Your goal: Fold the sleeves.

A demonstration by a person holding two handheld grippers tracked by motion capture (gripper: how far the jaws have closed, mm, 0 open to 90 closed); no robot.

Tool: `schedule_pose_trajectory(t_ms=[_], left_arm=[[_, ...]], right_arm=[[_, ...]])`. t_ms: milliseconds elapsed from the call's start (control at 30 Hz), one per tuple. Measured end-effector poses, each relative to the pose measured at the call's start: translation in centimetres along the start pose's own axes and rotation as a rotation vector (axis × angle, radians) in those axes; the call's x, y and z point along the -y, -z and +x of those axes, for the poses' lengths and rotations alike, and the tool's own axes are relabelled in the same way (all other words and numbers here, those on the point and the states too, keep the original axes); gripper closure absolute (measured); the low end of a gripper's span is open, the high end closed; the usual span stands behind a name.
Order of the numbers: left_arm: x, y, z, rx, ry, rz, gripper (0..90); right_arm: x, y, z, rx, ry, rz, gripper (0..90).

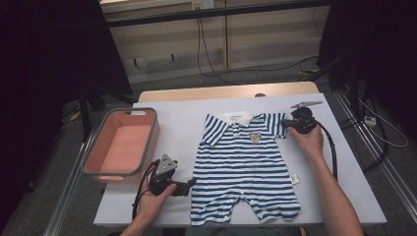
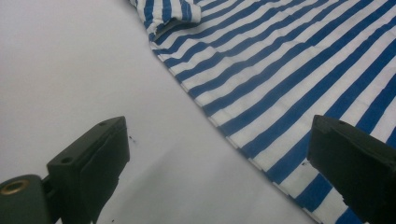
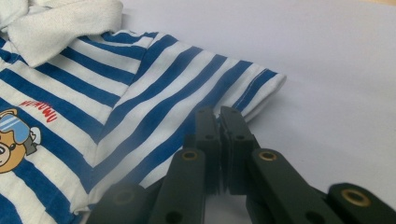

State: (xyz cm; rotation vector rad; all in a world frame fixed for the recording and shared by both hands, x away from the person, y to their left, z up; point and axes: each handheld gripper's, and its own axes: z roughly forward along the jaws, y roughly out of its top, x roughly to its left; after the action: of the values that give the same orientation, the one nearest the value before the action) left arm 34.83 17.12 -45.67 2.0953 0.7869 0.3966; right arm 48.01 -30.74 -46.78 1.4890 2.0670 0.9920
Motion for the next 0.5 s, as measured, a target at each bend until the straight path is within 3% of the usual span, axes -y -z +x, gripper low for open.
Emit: schedule_pose_trajectory(t_ms=[500], left_arm=[[0.10, -0.14, 0.12, 0.004, 0.006, 0.011, 6.0]], right_arm=[[-0.03, 0.18, 0.59, 0.071, 0.009, -0.010, 88.6]])
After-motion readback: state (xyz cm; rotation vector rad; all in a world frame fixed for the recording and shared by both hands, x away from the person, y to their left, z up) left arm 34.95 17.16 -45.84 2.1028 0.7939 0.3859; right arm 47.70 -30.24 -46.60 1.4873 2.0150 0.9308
